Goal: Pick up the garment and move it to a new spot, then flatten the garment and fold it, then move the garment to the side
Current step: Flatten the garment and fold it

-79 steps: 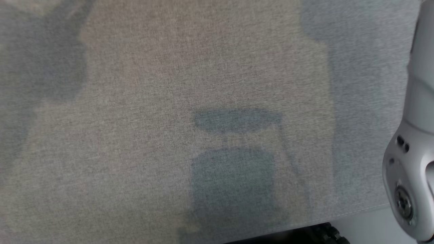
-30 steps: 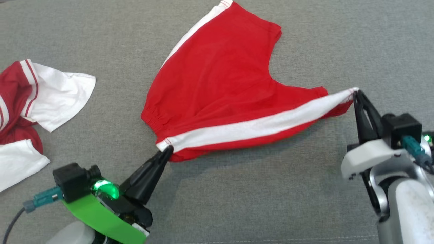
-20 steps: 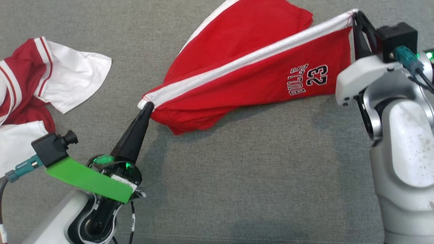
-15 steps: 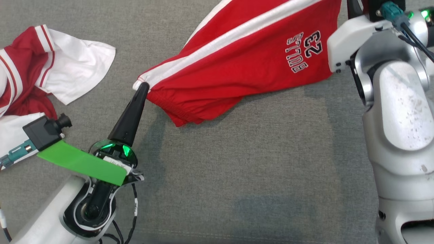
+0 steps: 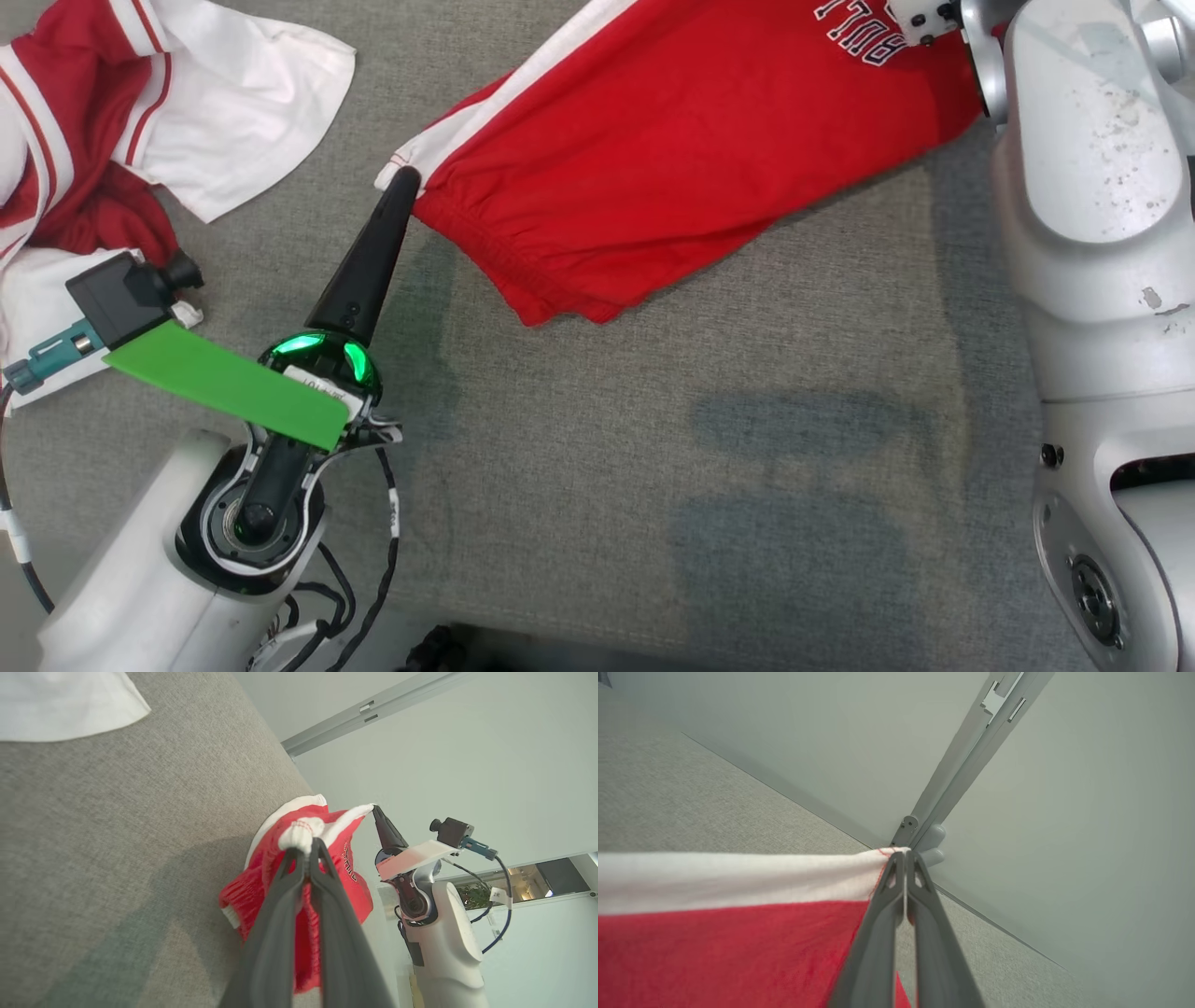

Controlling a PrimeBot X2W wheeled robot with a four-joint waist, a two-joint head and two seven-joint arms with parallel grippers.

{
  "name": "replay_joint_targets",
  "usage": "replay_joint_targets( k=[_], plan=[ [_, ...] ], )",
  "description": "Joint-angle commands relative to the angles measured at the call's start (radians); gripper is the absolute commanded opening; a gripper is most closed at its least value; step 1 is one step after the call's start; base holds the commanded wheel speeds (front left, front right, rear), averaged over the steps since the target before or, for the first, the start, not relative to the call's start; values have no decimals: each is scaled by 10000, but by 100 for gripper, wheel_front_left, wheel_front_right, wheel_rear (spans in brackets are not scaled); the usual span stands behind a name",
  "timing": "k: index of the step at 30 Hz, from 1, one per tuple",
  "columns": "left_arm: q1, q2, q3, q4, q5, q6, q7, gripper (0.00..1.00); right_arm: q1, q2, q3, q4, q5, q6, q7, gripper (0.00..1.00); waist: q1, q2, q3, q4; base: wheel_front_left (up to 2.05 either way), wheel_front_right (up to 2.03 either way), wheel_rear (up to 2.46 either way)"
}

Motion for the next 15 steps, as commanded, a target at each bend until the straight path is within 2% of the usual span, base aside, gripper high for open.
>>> replay_joint_targets(
  k=[1,11,12,13,14,15],
  plan=[
    [-210,-122,111,143,86,14,154,0,-303,-50,-77,249,-134,-18,-252,0,0,0,328,373,0,0,0],
    [-301,-597,419,283,145,14,790,0,-821,-46,-286,941,-674,-18,-425,0,0,0,565,621,0,0,0],
    [-327,-635,441,255,185,14,847,11,-851,-44,-309,945,-711,-18,-450,0,0,0,585,623,0,0,0],
    [-350,-657,465,230,271,14,879,32,-866,-44,-327,939,-698,-18,-511,31,0,0,599,619,0,0,0],
    [-346,-671,480,223,332,14,898,47,-861,-42,-310,907,-674,-18,-581,100,0,0,604,602,0,0,0],
    [-348,-659,475,224,427,14,908,91,-844,-42,-292,861,-611,-18,-697,100,0,0,597,577,0,0,0]
  ],
)
